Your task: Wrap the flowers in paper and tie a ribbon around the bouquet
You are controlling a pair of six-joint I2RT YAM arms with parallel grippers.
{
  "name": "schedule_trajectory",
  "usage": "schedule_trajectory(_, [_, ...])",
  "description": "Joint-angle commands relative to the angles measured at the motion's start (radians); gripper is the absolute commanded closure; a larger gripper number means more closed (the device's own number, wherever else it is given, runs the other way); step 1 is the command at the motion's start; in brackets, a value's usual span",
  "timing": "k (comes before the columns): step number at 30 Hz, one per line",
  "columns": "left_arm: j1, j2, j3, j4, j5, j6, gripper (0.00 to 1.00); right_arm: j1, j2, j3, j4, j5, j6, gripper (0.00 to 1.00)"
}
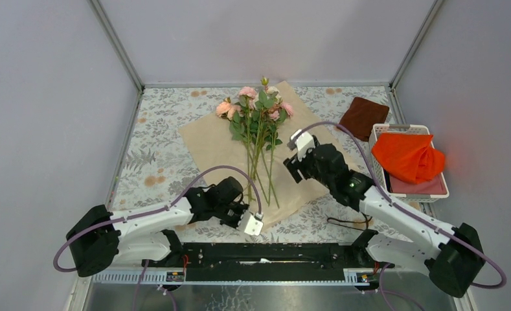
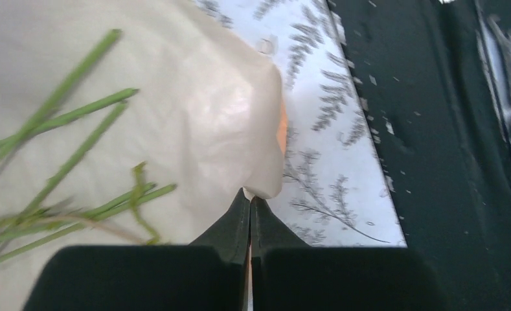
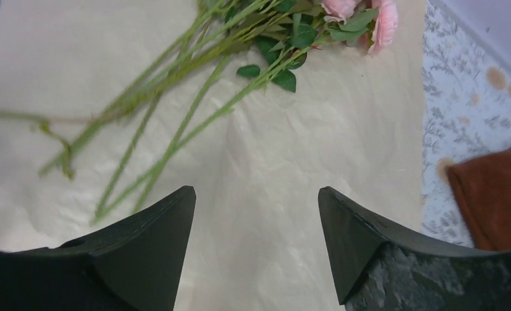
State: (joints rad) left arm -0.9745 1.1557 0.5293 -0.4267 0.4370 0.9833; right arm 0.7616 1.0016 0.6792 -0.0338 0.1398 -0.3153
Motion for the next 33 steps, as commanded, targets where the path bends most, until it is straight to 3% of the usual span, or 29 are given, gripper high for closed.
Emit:
schedule_trajectory(1, [0.024,-0.033,0.119,0.034,-0.057,-0.147,1.0,-0.07,0.136,0.133,-0.01,-0.008,0.408,0.23])
schedule_trajectory(8, [0.222,0.061,0.289,0.057,0.093,-0.331,1.0,-0.192,0.405,0.241,-0.054,-0.082,0.722,0.36])
schedule_trajectory(14, [0.42,0.271,0.402,0.16,0.221,-0.483,1.0,-0.218,0.471,0.199,0.055,-0.259,0.721,0.39])
schedule_trajectory(19, [0.551,0.449,0.5,0.201,0.273,-0.587,1.0,-0.232,0.444,0.151,0.136,-0.483,0.626,0.34])
schedule_trajectory(24, [0.611,0.539,0.543,0.203,0.363,-0.631,1.0,-0.233,0.47,0.122,0.173,-0.699,0.542,0.23])
schedule_trajectory(33, [0.645,0.528,0.526,0.244,0.425,-0.652,1.0,-0.231,0.632,0.113,0.331,-0.82,0.594,0.14])
